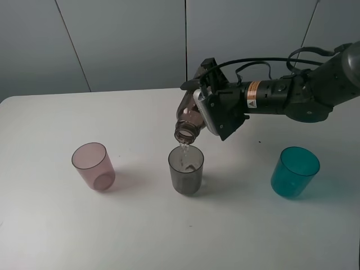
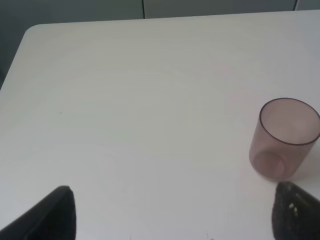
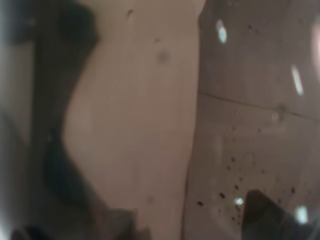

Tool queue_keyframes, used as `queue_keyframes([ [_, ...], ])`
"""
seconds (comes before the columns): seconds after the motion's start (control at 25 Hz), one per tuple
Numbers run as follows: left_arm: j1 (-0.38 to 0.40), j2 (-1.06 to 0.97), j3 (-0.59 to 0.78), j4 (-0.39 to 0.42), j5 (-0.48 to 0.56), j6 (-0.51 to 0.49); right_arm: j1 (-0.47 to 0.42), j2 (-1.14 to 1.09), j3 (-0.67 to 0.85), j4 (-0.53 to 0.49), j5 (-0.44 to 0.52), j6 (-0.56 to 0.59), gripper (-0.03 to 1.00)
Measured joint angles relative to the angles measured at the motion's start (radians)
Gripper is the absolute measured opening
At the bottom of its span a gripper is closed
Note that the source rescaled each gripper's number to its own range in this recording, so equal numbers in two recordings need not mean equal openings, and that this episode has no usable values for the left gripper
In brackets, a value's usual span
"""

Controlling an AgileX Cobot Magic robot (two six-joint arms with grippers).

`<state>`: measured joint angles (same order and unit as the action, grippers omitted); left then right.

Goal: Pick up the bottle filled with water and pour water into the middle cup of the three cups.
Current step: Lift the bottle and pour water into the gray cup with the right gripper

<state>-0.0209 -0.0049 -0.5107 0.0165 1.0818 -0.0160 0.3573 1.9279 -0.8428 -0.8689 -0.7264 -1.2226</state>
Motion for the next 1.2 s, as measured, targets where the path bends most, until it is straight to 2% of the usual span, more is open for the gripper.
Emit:
queue_keyframes([
  [0.6,0.000,0.000,0.000,0.000,0.000,-0.004,0.000,-0.002,0.000,0.040,-0.019,-0.131,0.00],
  [1.2,0.000,0.000,0.000,0.000,0.000,-0.004,0.000,-0.002,0.000,0.040,-0.052,-0.200,0.00],
])
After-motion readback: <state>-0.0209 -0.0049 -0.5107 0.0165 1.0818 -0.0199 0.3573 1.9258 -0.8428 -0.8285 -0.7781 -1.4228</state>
